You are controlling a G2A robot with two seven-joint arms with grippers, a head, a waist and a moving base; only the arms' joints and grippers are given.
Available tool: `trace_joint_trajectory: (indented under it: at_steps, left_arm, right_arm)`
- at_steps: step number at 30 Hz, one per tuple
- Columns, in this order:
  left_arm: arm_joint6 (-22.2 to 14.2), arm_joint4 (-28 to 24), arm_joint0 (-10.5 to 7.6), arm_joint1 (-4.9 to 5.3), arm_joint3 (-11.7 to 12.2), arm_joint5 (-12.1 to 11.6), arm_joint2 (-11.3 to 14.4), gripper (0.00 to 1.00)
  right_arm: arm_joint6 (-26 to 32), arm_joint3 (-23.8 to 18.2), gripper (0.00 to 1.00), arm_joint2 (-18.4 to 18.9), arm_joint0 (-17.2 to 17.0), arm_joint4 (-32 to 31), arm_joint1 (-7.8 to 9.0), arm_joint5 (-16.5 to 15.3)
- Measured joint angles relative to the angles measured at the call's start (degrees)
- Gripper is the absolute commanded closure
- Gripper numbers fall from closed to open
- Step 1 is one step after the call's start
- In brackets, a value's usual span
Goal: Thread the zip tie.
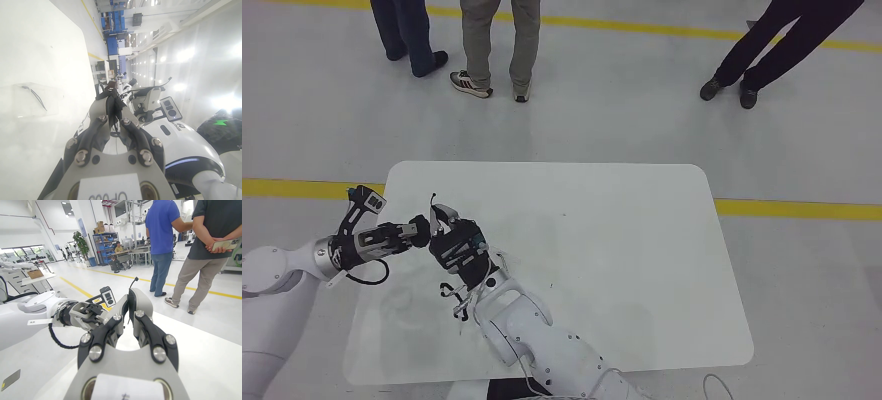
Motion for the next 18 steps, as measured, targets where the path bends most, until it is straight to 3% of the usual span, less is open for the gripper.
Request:
trace_joint_trajectory:
  at_steps: [18]
  left_arm:
    - [0.00, 0.00, 0.00, 0.00, 0.00, 0.00, 0.00, 1.00]
  right_arm:
    - [0.02, 1.37, 1.00, -0.94, 0.68, 0.05, -0.28, -0.64]
